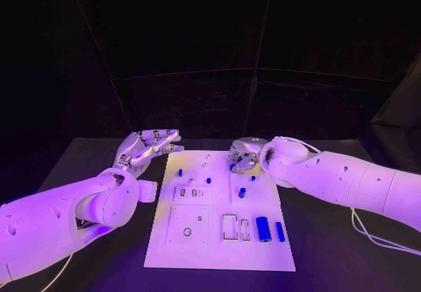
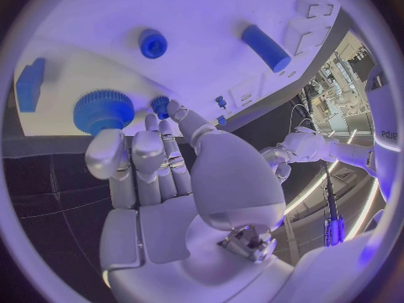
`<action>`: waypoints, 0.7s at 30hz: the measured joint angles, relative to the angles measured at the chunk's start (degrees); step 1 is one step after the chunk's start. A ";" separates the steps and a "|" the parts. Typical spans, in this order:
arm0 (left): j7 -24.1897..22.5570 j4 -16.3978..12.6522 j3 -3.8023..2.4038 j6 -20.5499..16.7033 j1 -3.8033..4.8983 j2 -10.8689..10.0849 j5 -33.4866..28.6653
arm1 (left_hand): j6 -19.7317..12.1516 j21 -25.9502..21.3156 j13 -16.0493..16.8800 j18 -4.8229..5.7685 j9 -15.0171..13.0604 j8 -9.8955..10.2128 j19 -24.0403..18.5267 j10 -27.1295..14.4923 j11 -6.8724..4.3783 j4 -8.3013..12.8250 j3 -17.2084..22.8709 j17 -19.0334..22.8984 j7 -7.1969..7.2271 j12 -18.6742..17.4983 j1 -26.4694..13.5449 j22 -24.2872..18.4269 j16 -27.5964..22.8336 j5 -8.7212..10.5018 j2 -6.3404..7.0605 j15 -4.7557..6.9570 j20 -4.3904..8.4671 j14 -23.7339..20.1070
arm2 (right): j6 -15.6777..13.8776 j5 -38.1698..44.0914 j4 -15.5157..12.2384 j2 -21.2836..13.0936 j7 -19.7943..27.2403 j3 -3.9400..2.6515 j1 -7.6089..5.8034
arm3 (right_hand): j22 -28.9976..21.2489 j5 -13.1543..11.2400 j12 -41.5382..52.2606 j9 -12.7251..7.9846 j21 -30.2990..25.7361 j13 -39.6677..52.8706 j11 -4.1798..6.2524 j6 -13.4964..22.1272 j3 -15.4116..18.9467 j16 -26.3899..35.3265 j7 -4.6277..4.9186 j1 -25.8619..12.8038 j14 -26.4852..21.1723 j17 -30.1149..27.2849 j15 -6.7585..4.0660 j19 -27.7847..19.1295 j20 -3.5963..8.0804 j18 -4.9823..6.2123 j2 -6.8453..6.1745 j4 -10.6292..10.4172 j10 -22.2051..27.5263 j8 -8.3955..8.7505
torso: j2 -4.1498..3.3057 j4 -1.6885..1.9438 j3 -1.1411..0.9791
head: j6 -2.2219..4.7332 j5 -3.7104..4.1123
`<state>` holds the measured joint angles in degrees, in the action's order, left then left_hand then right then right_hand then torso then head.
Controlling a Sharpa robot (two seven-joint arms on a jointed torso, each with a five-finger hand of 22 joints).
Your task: Assemble the parts on the task board
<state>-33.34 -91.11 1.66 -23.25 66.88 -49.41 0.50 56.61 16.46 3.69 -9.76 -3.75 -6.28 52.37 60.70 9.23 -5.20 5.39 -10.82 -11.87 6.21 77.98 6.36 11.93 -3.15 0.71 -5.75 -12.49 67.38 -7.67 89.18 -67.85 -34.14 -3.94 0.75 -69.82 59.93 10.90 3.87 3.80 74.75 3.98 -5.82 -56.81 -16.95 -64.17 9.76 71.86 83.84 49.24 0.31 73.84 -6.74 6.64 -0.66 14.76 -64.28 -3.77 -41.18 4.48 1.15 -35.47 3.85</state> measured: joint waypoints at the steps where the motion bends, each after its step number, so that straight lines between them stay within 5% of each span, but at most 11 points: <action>1: 0.03 0.02 0.00 0.03 0.00 0.00 0.01 | 0.00 0.00 0.00 0.00 0.00 0.00 0.00 0.00 0.00 0.00 0.00 0.00 0.00 0.00 0.00 0.00 0.00 0.00 0.00 0.00 0.00 0.00 | 0.18 0.11 0.07 0.01 -0.10 0.00 0.00 | 0.08 -0.09 0.00 0.00 0.01 0.00 0.00 0.00 0.00 -0.02 0.00 0.00 0.00 0.07 0.00 0.00 0.00 0.00 0.00 0.00 0.00 0.00 | -0.02 0.01 -0.01 | -0.06 -0.01; 13: 0.17 0.27 0.00 0.18 0.00 -0.11 0.04 | 0.00 0.00 0.01 0.00 0.00 0.00 0.00 0.00 0.00 0.00 0.00 0.01 0.00 0.00 0.00 0.01 0.00 0.00 0.00 0.00 0.00 0.00 | 0.80 0.88 0.23 0.08 -0.66 -0.01 -0.01 | 1.34 -0.09 0.00 0.05 1.29 -0.01 -0.11 -0.43 -2.01 -1.83 0.18 0.17 0.21 1.24 0.20 0.00 0.00 0.01 0.17 -0.10 -0.95 0.00 | -0.20 0.02 -0.10 | -0.05 -0.10; 21: 0.23 0.27 0.00 0.29 0.00 -0.13 0.05 | 0.00 -0.26 0.01 0.01 -0.01 0.00 0.00 0.00 0.00 0.00 0.00 0.01 0.00 0.00 0.00 -0.05 0.00 0.00 0.00 0.00 0.00 0.00 | 0.75 1.09 0.25 0.33 -0.74 -0.06 -0.09 | 5.24 -3.17 1.51 0.39 3.79 0.47 0.65 -3.97 -5.18 -4.71 -0.42 1.28 0.19 4.18 0.18 1.87 0.42 -0.89 1.32 -0.30 -4.62 -1.23 | -0.34 0.03 -0.15 | -0.15 -0.07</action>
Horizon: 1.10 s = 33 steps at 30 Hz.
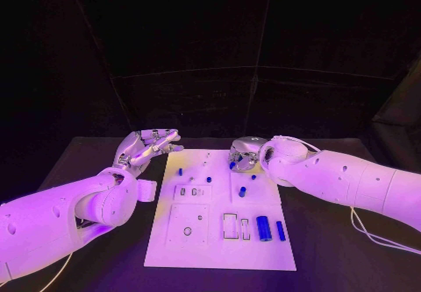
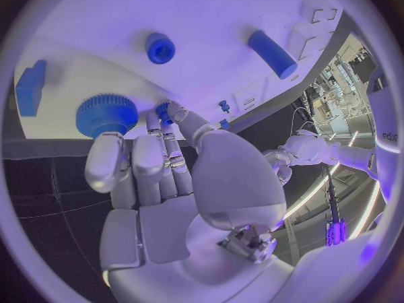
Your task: Assemble the parts on the task board
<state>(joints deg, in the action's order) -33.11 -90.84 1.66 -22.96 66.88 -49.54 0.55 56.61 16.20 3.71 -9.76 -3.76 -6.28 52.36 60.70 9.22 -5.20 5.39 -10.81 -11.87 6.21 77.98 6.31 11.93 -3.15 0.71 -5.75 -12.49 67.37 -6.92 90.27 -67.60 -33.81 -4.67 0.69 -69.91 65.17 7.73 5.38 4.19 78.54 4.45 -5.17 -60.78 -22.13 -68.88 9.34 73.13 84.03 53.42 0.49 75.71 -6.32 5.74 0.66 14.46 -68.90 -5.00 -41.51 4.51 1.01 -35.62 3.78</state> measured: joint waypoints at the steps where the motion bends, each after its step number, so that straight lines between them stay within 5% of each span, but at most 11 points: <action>1: 0.01 0.00 0.00 0.01 0.00 0.00 0.00 | 0.00 0.00 0.00 0.00 0.00 0.00 0.00 0.00 0.00 0.00 0.00 0.00 0.00 0.00 0.00 0.00 0.00 0.00 0.00 0.00 0.00 0.00 | -0.08 0.02 0.00 0.00 0.00 0.00 0.00 | 0.37 -0.43 0.27 0.01 0.21 0.09 0.17 -0.49 -0.35 -0.18 -0.14 -0.08 -0.10 0.17 -0.14 0.10 0.10 0.01 0.23 -0.07 -0.59 -0.14 | -0.02 0.00 0.00 | -0.01 0.01; 14: 0.07 0.09 0.00 0.11 0.00 -0.16 0.02 | 0.00 0.00 0.00 0.01 0.00 0.00 0.00 -0.21 -0.21 0.00 0.00 -0.08 0.00 0.00 0.00 0.01 0.00 0.00 0.00 0.00 0.00 0.00 | -7.77 -0.98 -3.19 -1.17 0.61 0.05 0.09 | 2.75 -1.19 1.09 0.35 1.50 1.06 0.88 -2.65 -1.72 -1.01 -1.19 0.05 0.02 0.94 -1.03 0.80 0.80 -0.07 0.68 -0.90 -2.47 -1.05 | -0.10 0.00 -0.05 | 0.37 -0.08; 17: 0.09 0.15 0.00 0.12 0.00 -0.18 0.03 | 0.00 0.00 0.01 0.00 0.00 0.00 0.00 -0.21 -0.21 0.00 0.00 -0.08 0.00 0.00 0.00 0.01 0.00 0.00 0.00 0.00 0.00 0.00 | -10.04 -1.48 -3.14 -0.81 0.55 0.02 0.07 | 2.83 -1.20 1.09 0.35 1.50 1.14 0.88 -2.64 -1.86 -1.14 -1.20 -0.01 0.02 0.93 -1.03 0.89 0.89 -0.90 0.73 -1.04 -2.47 -1.05 | -0.14 0.00 -0.04 | 0.58 -0.09; 33: 0.26 0.22 0.00 0.27 0.01 0.12 0.04 | 0.00 0.00 0.01 0.02 0.00 0.00 0.20 -0.21 -0.21 0.32 0.00 -0.14 0.00 0.00 0.00 -0.07 0.00 0.00 0.00 0.00 -0.20 0.00 | -13.82 -2.56 4.80 6.75 -0.84 -0.02 -0.17 | 3.06 -1.74 0.36 0.37 1.73 1.00 1.17 -2.25 -2.51 -1.32 -1.13 -0.01 0.02 0.92 -1.03 0.99 1.00 -0.88 0.72 -1.70 -2.76 -0.47 | -0.39 0.30 -0.07 | 0.98 -0.48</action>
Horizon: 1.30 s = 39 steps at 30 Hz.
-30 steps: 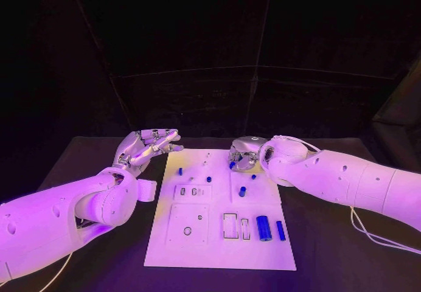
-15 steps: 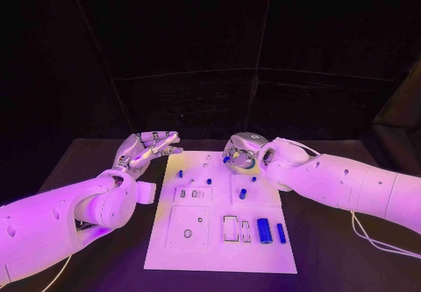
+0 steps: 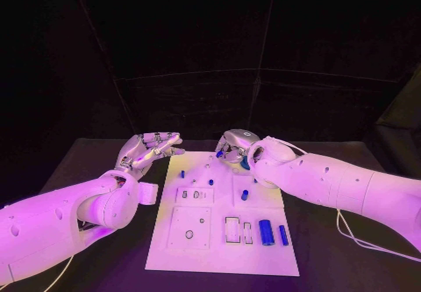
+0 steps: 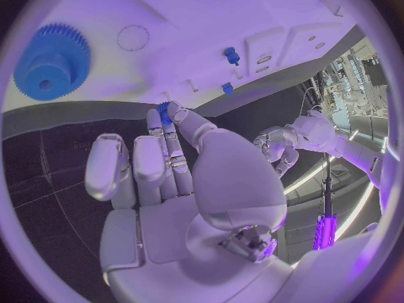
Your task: Assemble the parts on the task board
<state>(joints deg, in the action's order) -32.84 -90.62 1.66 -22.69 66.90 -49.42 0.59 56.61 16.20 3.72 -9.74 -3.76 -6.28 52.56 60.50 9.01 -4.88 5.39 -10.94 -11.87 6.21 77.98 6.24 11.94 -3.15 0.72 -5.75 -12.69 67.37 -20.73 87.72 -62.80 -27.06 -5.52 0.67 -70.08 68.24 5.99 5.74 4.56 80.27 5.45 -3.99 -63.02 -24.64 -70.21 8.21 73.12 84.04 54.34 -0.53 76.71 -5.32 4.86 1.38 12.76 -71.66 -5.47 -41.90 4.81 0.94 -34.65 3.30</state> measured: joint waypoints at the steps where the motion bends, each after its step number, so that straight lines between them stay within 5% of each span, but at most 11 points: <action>1: 0.01 -0.03 0.00 0.02 0.00 0.01 0.00 | 0.00 0.00 0.00 0.00 0.00 0.00 0.00 0.00 0.00 0.00 0.00 0.00 0.00 0.00 0.00 0.00 0.00 0.00 0.00 0.00 0.00 0.00 | 0.04 -0.01 0.47 0.50 -0.13 0.00 0.00 | 0.00 0.00 0.00 -0.02 0.00 0.00 -0.03 0.01 -0.03 0.00 0.00 0.00 0.00 0.00 0.00 0.00 0.00 0.00 0.00 -0.04 0.03 0.01 | -0.01 0.03 0.00 | -0.03 -0.04; 39: 0.44 -0.42 0.00 0.25 0.24 0.09 0.02 | 0.00 0.00 0.01 0.00 0.00 0.00 0.00 0.00 0.00 0.00 0.00 -0.07 0.00 0.00 0.00 -0.05 -0.25 0.00 0.00 0.00 0.00 0.00 | 1.16 0.43 6.92 6.74 -2.54 -0.10 -0.23 | 0.07 -0.57 -0.54 -0.27 0.23 0.01 -0.40 0.62 -0.45 -0.32 0.19 -0.62 0.00 -0.02 0.01 0.19 -0.20 0.02 -0.63 -0.46 0.84 0.71 | -0.38 0.26 0.11 | -0.49 -0.28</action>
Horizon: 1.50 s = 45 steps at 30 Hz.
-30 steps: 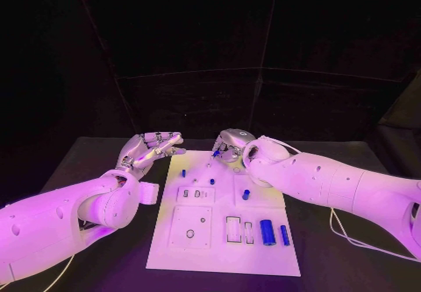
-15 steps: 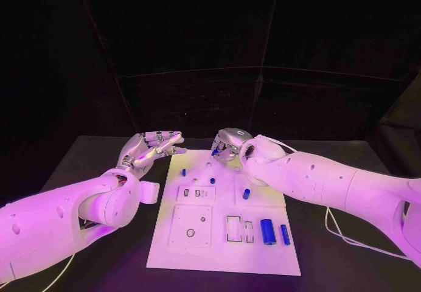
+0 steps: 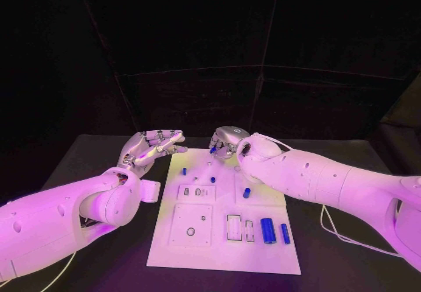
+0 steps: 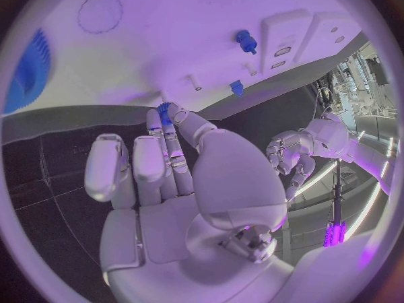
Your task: Assemble the parts on the task board
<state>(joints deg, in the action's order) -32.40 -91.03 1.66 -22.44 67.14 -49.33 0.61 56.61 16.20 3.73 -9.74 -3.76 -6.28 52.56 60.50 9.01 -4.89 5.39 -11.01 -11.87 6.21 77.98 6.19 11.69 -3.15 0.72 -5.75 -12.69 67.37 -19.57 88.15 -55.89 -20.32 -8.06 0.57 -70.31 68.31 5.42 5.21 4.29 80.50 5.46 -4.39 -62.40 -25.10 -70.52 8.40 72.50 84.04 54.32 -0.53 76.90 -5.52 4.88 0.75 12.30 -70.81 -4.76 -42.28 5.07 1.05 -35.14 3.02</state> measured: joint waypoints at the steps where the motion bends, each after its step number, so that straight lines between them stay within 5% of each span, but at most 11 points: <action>1: 0.02 0.01 0.00 0.01 0.00 0.00 0.00 | 0.00 0.00 0.00 0.00 0.00 0.00 0.00 0.00 0.00 0.00 0.00 0.00 0.00 0.00 0.00 0.00 0.00 0.00 0.00 0.00 0.00 0.00 | 0.06 0.02 0.00 0.04 -0.02 0.00 -0.01 | 0.00 0.00 0.00 0.00 0.00 0.00 0.00 0.01 -0.09 -0.16 0.00 0.00 0.00 0.00 0.00 0.00 0.00 0.00 0.00 -0.09 0.00 0.00 | 0.00 0.00 0.00 | -0.02 0.00; 45: 0.58 0.64 0.00 0.50 0.04 0.05 0.02 | -0.20 0.00 0.01 0.00 0.00 0.28 0.00 -0.20 0.21 0.00 0.00 -0.04 -0.20 -0.23 0.00 -0.03 0.01 0.00 0.00 0.00 0.00 0.00 | -0.12 1.52 -2.48 -1.20 -1.87 0.08 0.14 | 0.00 -0.39 -0.42 -0.02 0.00 0.04 -0.21 0.02 0.01 -0.16 0.39 -0.58 0.00 -0.02 0.00 -0.21 -0.21 0.01 -1.20 -0.31 0.20 0.33 | -0.13 -0.12 0.04 | -0.30 -0.27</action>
<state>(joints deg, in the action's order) -31.83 -90.39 1.66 -21.95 67.17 -49.28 0.62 56.41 16.21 3.73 -9.74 -3.76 -6.00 52.56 60.29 9.22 -4.89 5.39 -11.05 -12.07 5.98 77.98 6.16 11.70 -3.15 0.72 -5.75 -12.69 67.37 -19.69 89.67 -58.36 -21.52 -9.93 0.65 -70.17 68.31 5.03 4.79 4.26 80.49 5.49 -4.61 -62.38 -25.09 -70.68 8.79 71.92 84.04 54.30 -0.53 76.69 -5.73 4.88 -0.46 11.99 -70.62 -4.42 -42.41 4.95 1.09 -35.44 2.75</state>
